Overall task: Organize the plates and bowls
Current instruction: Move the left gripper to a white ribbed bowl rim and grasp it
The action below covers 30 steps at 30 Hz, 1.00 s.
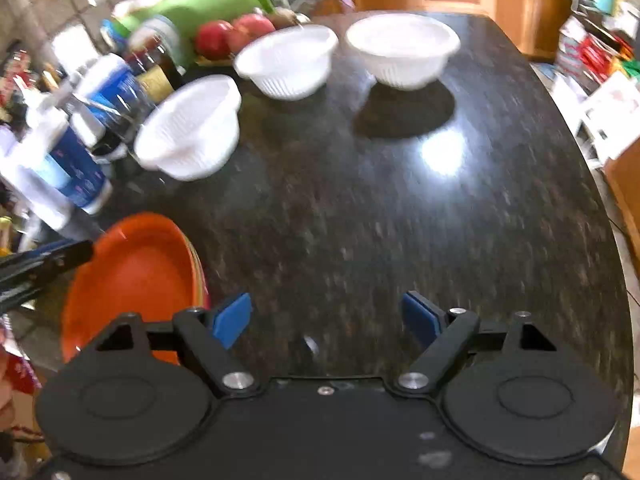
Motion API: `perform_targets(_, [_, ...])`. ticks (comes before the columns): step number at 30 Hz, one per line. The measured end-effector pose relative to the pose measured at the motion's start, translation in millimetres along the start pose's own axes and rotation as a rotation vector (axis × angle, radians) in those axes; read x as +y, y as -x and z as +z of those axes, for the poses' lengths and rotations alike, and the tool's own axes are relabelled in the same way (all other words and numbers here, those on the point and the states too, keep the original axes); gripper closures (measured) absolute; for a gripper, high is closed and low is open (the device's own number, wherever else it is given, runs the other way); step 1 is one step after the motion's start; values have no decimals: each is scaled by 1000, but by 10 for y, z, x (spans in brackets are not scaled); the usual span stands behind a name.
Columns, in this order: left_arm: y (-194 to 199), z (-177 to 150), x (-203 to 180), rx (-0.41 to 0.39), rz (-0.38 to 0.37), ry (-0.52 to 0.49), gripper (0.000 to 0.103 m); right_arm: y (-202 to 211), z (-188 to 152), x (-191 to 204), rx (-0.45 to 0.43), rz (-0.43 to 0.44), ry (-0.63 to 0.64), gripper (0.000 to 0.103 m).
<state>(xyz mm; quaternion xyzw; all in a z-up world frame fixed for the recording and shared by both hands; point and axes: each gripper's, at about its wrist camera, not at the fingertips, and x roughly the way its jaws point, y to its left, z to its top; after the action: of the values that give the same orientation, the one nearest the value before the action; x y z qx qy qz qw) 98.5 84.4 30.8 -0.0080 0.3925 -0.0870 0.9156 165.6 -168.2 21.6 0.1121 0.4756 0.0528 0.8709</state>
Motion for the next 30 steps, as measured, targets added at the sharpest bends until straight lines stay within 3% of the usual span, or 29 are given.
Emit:
perform_targets(6, [-150, 275, -83, -22, 83, 49, 61, 43, 471, 57, -70, 91, 111, 26])
perform_targets(11, [-330, 451, -17, -1, 117, 81, 61, -47, 824, 189, -142, 102, 200, 26])
perform_targets(13, [-388, 545, 32, 2, 116, 82, 61, -122, 960, 233, -144, 103, 195, 28])
perform_targets(16, [-481, 702, 103, -4, 125, 75, 61, -294, 1187, 319, -121, 139, 162, 39])
perform_targets(18, [-558, 803, 151, 3, 122, 74, 61, -401, 1278, 405, -95, 162, 139, 50])
perform_targets(22, [-751, 946, 222, 40, 89, 68, 61, -651, 1423, 576, -47, 186, 105, 59])
perform_targets(24, [-842, 980, 254, 57, 60, 67, 61, -772, 1467, 642, -25, 183, 95, 69])
perform_targets(30, [-1065, 1040, 262, 98, -9, 59, 68, -957, 1472, 670, 12, 177, 72, 78])
